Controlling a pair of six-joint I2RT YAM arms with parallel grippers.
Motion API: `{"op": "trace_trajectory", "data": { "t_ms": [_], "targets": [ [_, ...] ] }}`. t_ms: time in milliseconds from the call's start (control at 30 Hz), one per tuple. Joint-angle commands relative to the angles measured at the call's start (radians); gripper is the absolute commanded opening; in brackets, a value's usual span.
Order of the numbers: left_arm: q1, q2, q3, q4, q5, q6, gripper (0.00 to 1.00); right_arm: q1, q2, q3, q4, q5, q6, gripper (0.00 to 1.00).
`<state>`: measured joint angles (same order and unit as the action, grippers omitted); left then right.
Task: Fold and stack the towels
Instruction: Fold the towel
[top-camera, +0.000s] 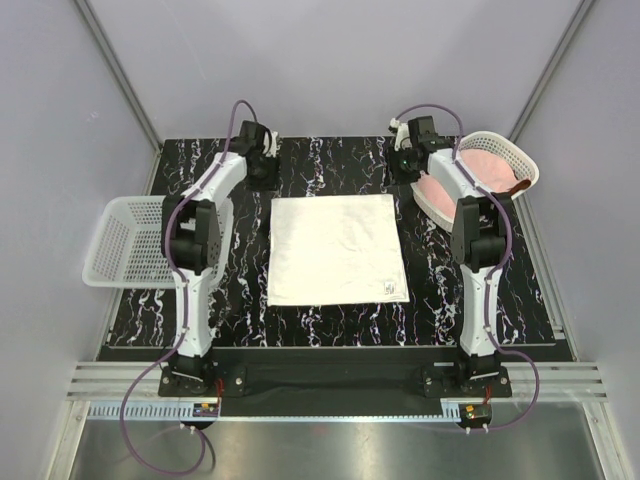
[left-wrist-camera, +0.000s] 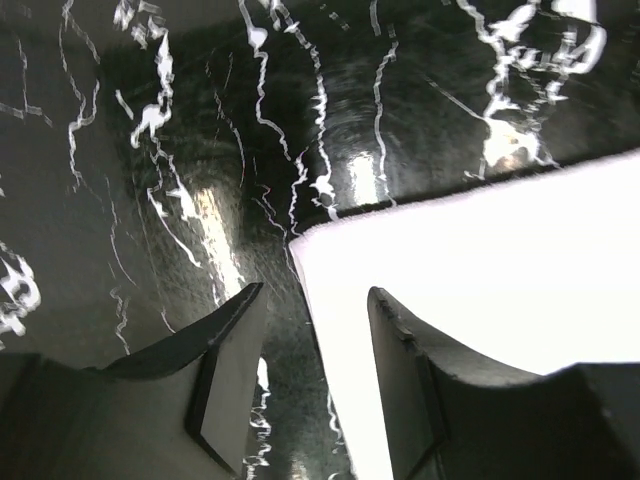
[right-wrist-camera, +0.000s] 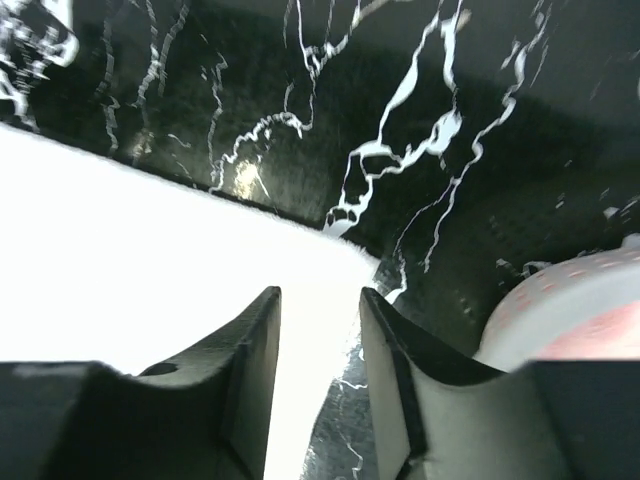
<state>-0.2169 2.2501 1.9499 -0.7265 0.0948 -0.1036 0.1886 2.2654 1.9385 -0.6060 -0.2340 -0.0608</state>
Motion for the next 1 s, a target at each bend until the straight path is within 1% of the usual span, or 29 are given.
{"op": "trace_trajectory", "data": {
  "t_ms": [0, 33, 100, 167, 267, 400, 533, 767, 967],
  "targets": [
    [0.024, -0.041, 0.044, -0.011, 0.137, 0.097, 0.52, -0.017, 0.015, 0.155, -0.13, -0.131, -0.092, 0.45],
    [0.024, -0.031, 0.053, -0.017, 0.14, 0.125, 0.52, -0.023, 0.038, 0.187, -0.158, -0.139, -0.109, 0.48],
    [0.025, -0.02, 0.064, -0.028, 0.151, 0.163, 0.52, -0.038, 0.077, 0.232, -0.189, -0.175, -0.125, 0.48],
    [0.024, 0.0, 0.08, -0.039, 0.143, 0.191, 0.52, -0.049, 0.082, 0.232, -0.181, -0.182, -0.148, 0.5],
    [0.025, 0.029, 0.096, -0.037, 0.125, 0.209, 0.52, -0.049, 0.115, 0.267, -0.201, -0.169, -0.192, 0.51],
    [0.025, 0.074, 0.148, -0.051, 0.111, 0.214, 0.52, -0.052, 0.181, 0.359, -0.274, -0.153, -0.221, 0.5],
    [0.025, 0.1, 0.155, -0.056, 0.097, 0.22, 0.52, -0.052, 0.21, 0.358, -0.278, -0.163, -0.234, 0.49],
    [0.024, 0.123, 0.153, -0.059, 0.085, 0.24, 0.51, -0.052, 0.261, 0.386, -0.302, -0.137, -0.251, 0.48],
    [0.024, 0.135, 0.155, -0.063, 0.086, 0.254, 0.49, -0.052, 0.269, 0.382, -0.31, -0.149, -0.258, 0.47]
  ]
}}
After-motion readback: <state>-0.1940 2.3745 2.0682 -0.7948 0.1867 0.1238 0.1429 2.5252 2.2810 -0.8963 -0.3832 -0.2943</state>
